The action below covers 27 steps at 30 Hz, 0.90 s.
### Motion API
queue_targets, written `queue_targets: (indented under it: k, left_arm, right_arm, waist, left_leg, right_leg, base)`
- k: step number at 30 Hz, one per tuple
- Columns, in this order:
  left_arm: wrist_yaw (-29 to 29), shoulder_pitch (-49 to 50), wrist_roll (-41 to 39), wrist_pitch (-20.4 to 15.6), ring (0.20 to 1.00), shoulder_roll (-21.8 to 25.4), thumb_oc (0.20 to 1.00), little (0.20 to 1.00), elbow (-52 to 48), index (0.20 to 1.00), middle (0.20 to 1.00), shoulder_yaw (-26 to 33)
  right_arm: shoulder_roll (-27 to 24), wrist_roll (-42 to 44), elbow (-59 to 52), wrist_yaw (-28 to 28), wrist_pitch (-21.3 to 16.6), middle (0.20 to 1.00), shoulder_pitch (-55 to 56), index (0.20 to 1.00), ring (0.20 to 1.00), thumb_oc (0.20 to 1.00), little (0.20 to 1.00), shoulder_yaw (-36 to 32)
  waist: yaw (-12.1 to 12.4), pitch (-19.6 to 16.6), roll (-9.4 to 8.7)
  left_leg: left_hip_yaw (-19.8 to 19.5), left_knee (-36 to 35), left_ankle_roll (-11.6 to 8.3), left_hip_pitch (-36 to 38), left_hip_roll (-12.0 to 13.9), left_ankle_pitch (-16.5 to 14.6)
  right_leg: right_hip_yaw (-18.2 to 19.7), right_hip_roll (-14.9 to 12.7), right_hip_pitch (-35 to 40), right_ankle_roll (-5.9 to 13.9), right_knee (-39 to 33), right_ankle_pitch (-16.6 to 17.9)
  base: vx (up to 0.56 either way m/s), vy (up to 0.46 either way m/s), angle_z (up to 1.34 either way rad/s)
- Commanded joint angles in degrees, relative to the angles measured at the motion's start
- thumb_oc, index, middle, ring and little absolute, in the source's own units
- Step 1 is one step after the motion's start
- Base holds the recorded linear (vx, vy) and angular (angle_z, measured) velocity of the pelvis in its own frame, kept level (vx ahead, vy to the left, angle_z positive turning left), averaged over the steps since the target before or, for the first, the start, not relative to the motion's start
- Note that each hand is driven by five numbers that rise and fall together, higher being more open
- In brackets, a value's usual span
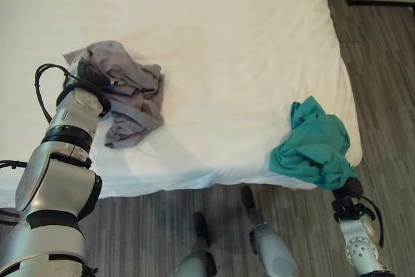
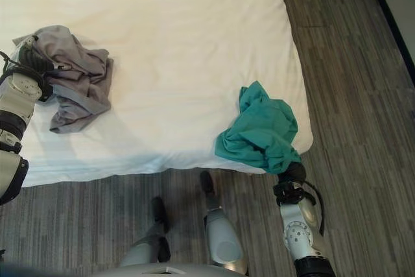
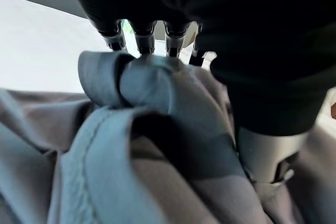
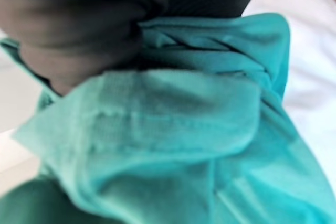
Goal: Pick up bed clothes into laundry basket.
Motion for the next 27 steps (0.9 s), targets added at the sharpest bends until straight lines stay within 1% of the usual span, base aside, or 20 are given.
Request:
queue_targets:
  k: [1, 2, 5, 7, 8, 10, 14, 15, 18, 19, 20, 23, 24, 25, 26, 27]
  left_arm:
    - [1.17, -7.39, 6.58, 1.14, 1.0, 3.61, 1.0, 1.0, 2.46, 1.0, 1.0, 0.07]
    - [0.39, -6.1, 6.34, 0.59, 1.0, 3.7, 1.0, 1.0, 2.48, 1.0, 1.0, 0.57]
    - [-1.04, -2.24, 4.52, -0.46, 1.0, 4.05, 1.0, 1.0, 2.62, 1.0, 1.0, 2.87]
    - [-1.81, -0.16, 4.26, -0.72, 1.0, 2.8, 1.0, 1.0, 2.03, 1.0, 1.0, 3.66]
    - [-1.96, 0.33, 4.55, -0.9, 0.2, 2.27, 0.2, 0.2, 2.19, 0.2, 0.2, 3.8]
    - [-2.39, 0.65, 5.41, -1.08, 0.2, 1.03, 0.2, 0.2, 1.64, 0.2, 0.2, 3.24]
    - [-1.81, 0.94, 4.22, -2.02, 0.2, -1.03, 0.2, 0.2, -0.8, 0.2, 0.2, 3.46]
    - [-1.42, 1.93, 2.05, -2.83, 0.2, -1.84, 0.2, 0.2, -2.82, 0.2, 0.2, 4.56]
    - [-0.73, 5.87, -7.81, -5.46, 0.2, -3.14, 0.2, 0.2, -10.11, 0.2, 0.2, 9.27]
    - [-0.73, 5.9, -7.81, -5.45, 0.2, -3.13, 0.2, 0.2, -10.13, 0.2, 0.2, 9.29]
    - [-0.4, 10.56, -14.13, -7.39, 0.2, -4.47, 0.2, 0.2, -19.15, 0.2, 0.2, 12.62]
    - [-2.46, 20.75, -23.32, -10.89, 0.2, -6.52, 0.2, 0.2, -33.49, 0.2, 0.2, 17.45]
    - [-2.74, 25.35, -26.51, -11.78, 0.2, -7.91, 0.2, 0.2, -37.54, 0.2, 0.2, 19.48]
    - [-2.72, 25.98, -26.52, -11.64, 0.2, -7.97, 0.2, 0.2, -38.02, 0.2, 0.2, 19.8]
    - [-3.15, 32.18, -30.4, -12.86, 0.2, -10.17, 0.2, 0.2, -43.88, 0.2, 0.2, 22.73]
    - [-3.12, 32.63, -30.38, -12.73, 0.2, -10.24, 0.2, 0.2, -44.26, 0.2, 0.2, 22.95]
  right_arm:
    - [-2.22, 0.71, -4.39, 1.28, -2.43, 0.2, -2.5, 0.2, 0.2, 0.2, 0.2, -1.41]
    - [-2.2, 1.23, -4.08, 1.26, -2.96, 0.2, -2.86, 0.2, 0.2, 0.2, 0.2, -1.08]
    - [-2.15, 0.73, -3.77, 1.57, -2.57, 0.2, -3.04, 0.2, 0.2, 0.2, 0.2, 0.33]
    - [-2.13, 0.62, -3.59, 1.81, -2.42, 0.2, -3.1, 0.2, 0.2, 0.2, 0.2, 0.69]
    - [-2.14, 0.63, -3.45, 2.01, -2.37, 0.2, -2.99, 0.2, 0.2, 0.2, 0.2, 0.77]
    - [-2.43, 0.41, -3.33, 2.34, -2.54, 0.2, -2.99, 0.2, 0.2, 0.2, 0.2, 0.73]
    - [-3.01, -0.43, -2.99, 2.4, -3.1, 0.2, -3.28, 0.2, 0.2, 0.2, 0.2, 0.35]
    - [-3.2, -0.68, -2.89, 2.36, -3.19, 0.2, -3.36, 0.2, 0.2, 0.2, 0.2, 0.14]
    - [-3.07, -1.1, -2.56, 1.95, -3.07, 0.2, -3.55, 0.2, 0.2, 0.2, 0.2, -0.67]
    - [-3.08, -1.1, -2.56, 1.95, -3.07, 0.2, -3.55, 0.2, 0.2, 0.2, 0.2, -0.66]
    - [-3.02, -1.76, -2.24, 1.36, -2.98, 0.2, -4.05, 0.2, 0.2, 0.2, 0.2, -1.93]
    - [-2.83, -3.49, -1.92, 0.6, -2.7, 0.2, -4.78, 0.2, 0.2, 0.2, 0.2, -4.33]
    - [-2.68, -4.31, -1.61, 0.34, -2.72, 0.2, -4.89, 0.2, 0.2, 0.2, 0.2, -5.15]
    - [-2.82, -4.34, -1.64, 0.33, -2.7, 0.2, -4.73, 0.2, 0.2, 0.2, 0.2, -5.01]
    - [-2.61, -7.59, -1.02, -1.36, -2.79, 0.2, -5.22, 0.2, 0.2, 0.2, 0.2, -7.31]
    - [-2.68, -7.69, -1.1, -1.43, -2.75, 0.2, -5.1, 0.2, 0.2, 0.2, 0.2, -7.22]
  waist:
    - [0.72, 4.55, 1.5]
    - [0.77, 4.96, 1.49]
    - [0.9, 5.95, 1.55]
    - [0.93, 6.07, 1.49]
    - [0.85, 6.05, 1.49]
    - [0.74, 5.87, 1.45]
    - [0.74, 5.49, 1.63]
    - [0.76, 5.18, 1.85]
    - [1.18, 4.51, 2.43]
    - [1.15, 4.46, 2.44]
    - [1.9, 3.7, 2.94]
    - [2.94, 1.84, 3.53]
    - [3.23, 0.92, 3.78]
    - [3.09, 0.88, 3.89]
    - [3.65, -0.9, 4.08]
    - [3.56, -0.87, 4.15]
  left_leg:
    - [-0.32, 0.5, -1.89, -0.02, 1.19, -0.01]
    - [-0.28, 0.5, -1.99, -0.71, 1.15, 0.15]
    - [-0.09, 0.5, -2.23, -2.06, 1.19, 0.47]
    - [0.0, 0.5, -2.26, -2.13, 1.24, 0.37]
    - [0.08, 0.5, -2.26, -1.98, 1.22, 0.24]
    - [0.15, 0.5, -2.28, -1.68, 1.25, 0.05]
    - [0.18, 0.5, -2.37, -0.74, 1.39, -0.32]
    - [0.26, 0.5, -2.4, -0.26, 1.39, -0.47]
    - [-0.05, 0.5, -2.44, 0.81, 1.31, -0.75]
    - [-0.06, 0.5, -2.44, 0.76, 1.3, -0.73]
    - [-0.51, 0.5, -2.39, 2.15, 1.18, -1.29]
    - [-1.13, 0.5, -2.26, 3.77, 0.86, -1.56]
    - [-1.31, 0.5, -2.21, 4.85, 0.85, -1.85]
    - [-1.3, 0.5, -2.22, 5.05, 0.86, -1.93]
    - [-1.56, 0.5, -2.1, 6.86, 0.88, -2.44]
    - [-1.56, 0.5, -2.11, 7.05, 0.89, -2.51]
  right_leg:
    - [-1.65, -1.37, 4.27, 4.33, 0.8, -2.73]
    - [-1.59, -1.28, 3.56, 4.31, 0.77, -2.53]
    - [-1.64, -1.27, 2.27, 4.31, 0.69, -2.18]
    - [-1.63, -1.23, 2.1, 4.27, 0.69, -2.18]
    - [-1.49, -1.13, 2.16, 4.22, 0.69, -2.24]
    - [-1.3, -1.09, 2.38, 4.16, 0.69, -2.44]
    - [-1.2, -1.07, 3.0, 4.09, 0.69, -2.9]
    - [-1.27, -1.08, 3.4, 4.0, 0.69, -3.03]
    - [-1.66, -1.27, 4.58, 3.92, 0.69, -3.37]
    - [-1.67, -1.28, 4.53, 3.92, 0.69, -3.35]
    - [-2.26, -1.39, 6.13, 3.78, 0.82, -4.04]
    - [-2.99, -1.69, 8.07, 3.53, 0.87, -4.63]
    - [-3.29, -1.76, 9.14, 3.45, 0.95, -4.99]
    - [-3.29, -1.75, 9.34, 3.45, 0.94, -5.05]
    - [-3.64, -1.77, 11.17, 3.36, 1.07, -5.75]
    - [-3.66, -1.76, 11.38, 3.35, 1.06, -5.81]
  base:
    - [-0.07, -0.017, -0.04]
    - [-0.04, -0.026, -0.05]
    - [-0.04, -0.019, -0.01]
    - [0.0, 0.0, 0.0]
    - [-0.02, -0.01, -0.03]
    - [0.0, 0.0, 0.0]
    - [-0.02, -0.005, -0.07]
    - [-0.01, -0.001, -0.06]
    - [0.0, 0.0, 0.0]
    - [0.04, -0.014, 0.0]
    - [0.06, -0.016, 0.05]
    - [0.05, -0.007, 0.05]
    - [0.06, 0.01, 0.09]
    - [0.1, 0.019, 0.18]
    - [0.07, 0.013, 0.15]
    - [0.11, 0.019, 0.09]
